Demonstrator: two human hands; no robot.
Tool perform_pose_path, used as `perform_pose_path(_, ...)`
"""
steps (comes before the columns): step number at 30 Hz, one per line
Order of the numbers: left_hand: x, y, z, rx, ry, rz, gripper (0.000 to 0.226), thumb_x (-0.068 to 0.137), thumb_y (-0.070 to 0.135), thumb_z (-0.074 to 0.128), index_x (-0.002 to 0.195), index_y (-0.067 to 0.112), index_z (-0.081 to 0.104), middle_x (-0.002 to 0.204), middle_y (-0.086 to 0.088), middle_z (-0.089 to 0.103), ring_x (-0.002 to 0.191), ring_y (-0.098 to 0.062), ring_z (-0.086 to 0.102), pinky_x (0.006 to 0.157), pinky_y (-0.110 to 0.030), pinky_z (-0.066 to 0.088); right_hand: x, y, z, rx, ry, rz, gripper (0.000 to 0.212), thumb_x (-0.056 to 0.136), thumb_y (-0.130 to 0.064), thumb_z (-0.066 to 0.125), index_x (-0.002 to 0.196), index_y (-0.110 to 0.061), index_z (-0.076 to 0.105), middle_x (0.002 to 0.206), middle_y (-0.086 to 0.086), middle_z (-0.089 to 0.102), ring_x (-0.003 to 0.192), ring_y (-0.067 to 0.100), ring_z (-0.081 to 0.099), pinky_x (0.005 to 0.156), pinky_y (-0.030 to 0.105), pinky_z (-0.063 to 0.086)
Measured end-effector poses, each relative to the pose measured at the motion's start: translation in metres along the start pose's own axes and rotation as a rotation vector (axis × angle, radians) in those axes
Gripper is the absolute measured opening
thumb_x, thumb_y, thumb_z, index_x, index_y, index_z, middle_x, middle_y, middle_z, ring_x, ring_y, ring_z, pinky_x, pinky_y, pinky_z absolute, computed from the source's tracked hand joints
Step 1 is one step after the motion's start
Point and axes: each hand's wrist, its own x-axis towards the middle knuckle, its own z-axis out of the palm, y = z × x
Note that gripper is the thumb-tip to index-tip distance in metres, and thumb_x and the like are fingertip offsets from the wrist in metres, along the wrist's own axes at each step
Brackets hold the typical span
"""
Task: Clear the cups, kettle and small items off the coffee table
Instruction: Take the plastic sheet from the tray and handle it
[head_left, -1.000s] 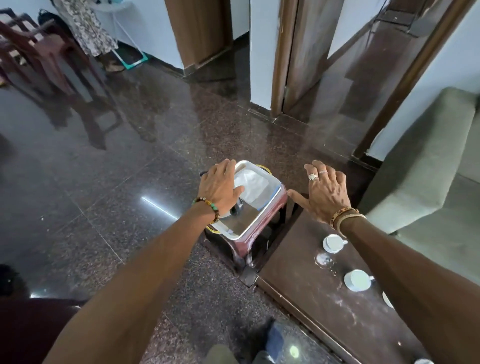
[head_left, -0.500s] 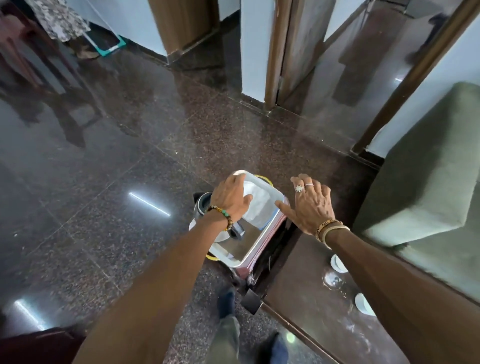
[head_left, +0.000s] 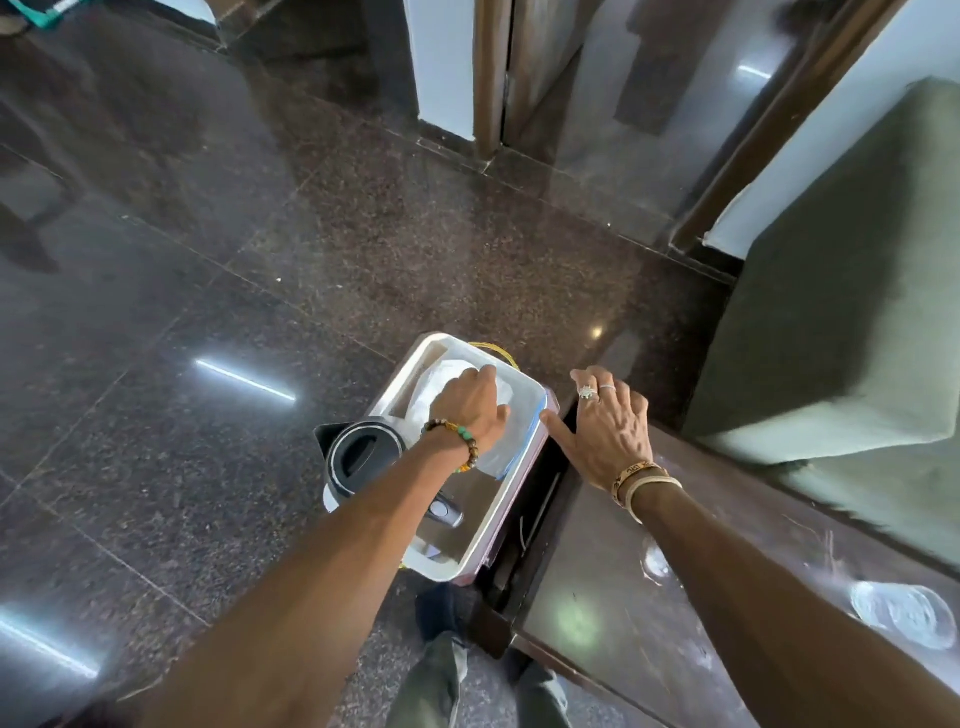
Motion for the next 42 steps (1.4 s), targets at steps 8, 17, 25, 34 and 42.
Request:
perform_pose_path(8, 0.047, 0.0, 0.047, 0.12, -0.212, -0.098, 0.035, 0.092, 0.031, 0.055, 0.119, 0.01, 0.049, 0.118, -0.01, 0.056, 0.109, -0.032, 0.057, 0.086, -0.041, 0.05, 0.048, 0.012, 0.075, 0.123, -0.195, 0.125, 0.034, 0.092, -0.015, 0.045, 0.121, -0.008, 0.061, 0.125, 0.011, 0.059, 0.117, 0.033, 0.055, 0.101, 0.045, 0.04)
perform_pose_path(17, 0.08, -0.004, 0.096, 0.082, -0.328, -0.066, 0.043, 0.092, 0.031, 0.056, 0.128, 0.011, 0.042, 0.128, -0.011, 0.043, 0.12, -0.033, 0.049, 0.097, -0.046, 0.047, 0.088, 0.022, 0.127, 0.185, -0.223, 0.145, 0.03, 0.096, -0.019, 0.048, 0.119, -0.005, 0.062, 0.124, 0.013, 0.053, 0.117, 0.035, 0.052, 0.098, 0.044, 0.043)
perform_pose_path(25, 0.093, -0.004, 0.118, 0.007, -0.345, -0.072, 0.045, 0.093, 0.032, 0.053, 0.131, 0.012, 0.041, 0.132, -0.013, 0.038, 0.123, -0.035, 0.042, 0.101, -0.046, 0.044, 0.104, 0.024, 0.147, 0.313, -0.181, 0.178, 0.041, 0.093, -0.023, 0.055, 0.133, -0.012, 0.061, 0.128, 0.011, 0.057, 0.122, 0.032, 0.052, 0.101, 0.041, 0.042)
perform_pose_path(34, 0.094, -0.001, 0.12, -0.069, -0.331, -0.109, 0.058, 0.082, 0.041, 0.066, 0.127, 0.012, 0.044, 0.126, -0.012, 0.043, 0.118, -0.033, 0.046, 0.1, -0.045, 0.045, 0.105, 0.018, 0.139, 0.477, -0.117, 0.191, 0.017, 0.095, -0.018, 0.057, 0.102, -0.016, 0.073, 0.105, 0.008, 0.071, 0.101, 0.028, 0.064, 0.084, 0.034, 0.049)
perform_pose_path(42, 0.089, 0.001, 0.119, -0.05, -0.224, -0.178, 0.042, 0.089, 0.046, 0.055, 0.112, 0.01, 0.051, 0.112, -0.011, 0.052, 0.104, -0.031, 0.055, 0.089, -0.041, 0.051, 0.105, 0.005, 0.129, 0.841, -0.172, 0.327, 0.008, 0.084, -0.018, 0.072, 0.089, -0.023, 0.069, 0.087, -0.008, 0.073, 0.083, 0.011, 0.07, 0.081, 0.032, 0.059)
